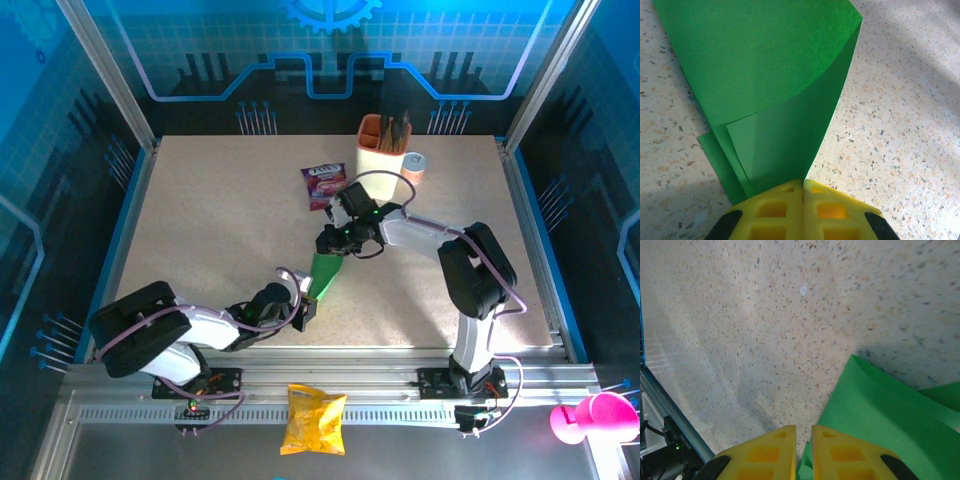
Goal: Fold a paper plane with a square sheet of paper (pick it up from the middle)
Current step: Fold the wing for the fifth time at the center of the table.
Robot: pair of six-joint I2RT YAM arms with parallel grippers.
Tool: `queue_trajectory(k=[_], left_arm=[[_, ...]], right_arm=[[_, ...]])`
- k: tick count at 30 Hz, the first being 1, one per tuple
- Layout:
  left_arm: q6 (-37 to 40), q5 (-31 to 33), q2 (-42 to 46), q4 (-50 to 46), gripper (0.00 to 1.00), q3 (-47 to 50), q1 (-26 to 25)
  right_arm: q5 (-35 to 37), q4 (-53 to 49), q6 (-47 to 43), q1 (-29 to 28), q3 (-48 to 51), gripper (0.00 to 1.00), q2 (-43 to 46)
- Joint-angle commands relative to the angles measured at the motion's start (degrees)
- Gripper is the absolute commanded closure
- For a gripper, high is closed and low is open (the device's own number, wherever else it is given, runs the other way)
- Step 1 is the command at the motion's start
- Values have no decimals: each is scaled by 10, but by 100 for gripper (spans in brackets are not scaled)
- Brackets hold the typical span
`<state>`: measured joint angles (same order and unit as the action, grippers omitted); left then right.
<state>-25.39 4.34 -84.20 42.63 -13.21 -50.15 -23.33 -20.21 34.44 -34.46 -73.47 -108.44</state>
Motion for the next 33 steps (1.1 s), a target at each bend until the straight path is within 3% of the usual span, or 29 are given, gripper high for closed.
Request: queue_trajectory(k=[1, 16, 33], left_arm=[[11, -23, -17, 46, 100, 10, 7], [12, -49, -29, 81, 100, 26, 17], [-38, -14, -10, 34, 100, 29, 36]], right_arm=[[-28, -32, -25, -12, -29, 85, -27], [-13, -71, -40, -8, -78, 89, -126], [15, -61, -22, 14, -27, 93, -150]])
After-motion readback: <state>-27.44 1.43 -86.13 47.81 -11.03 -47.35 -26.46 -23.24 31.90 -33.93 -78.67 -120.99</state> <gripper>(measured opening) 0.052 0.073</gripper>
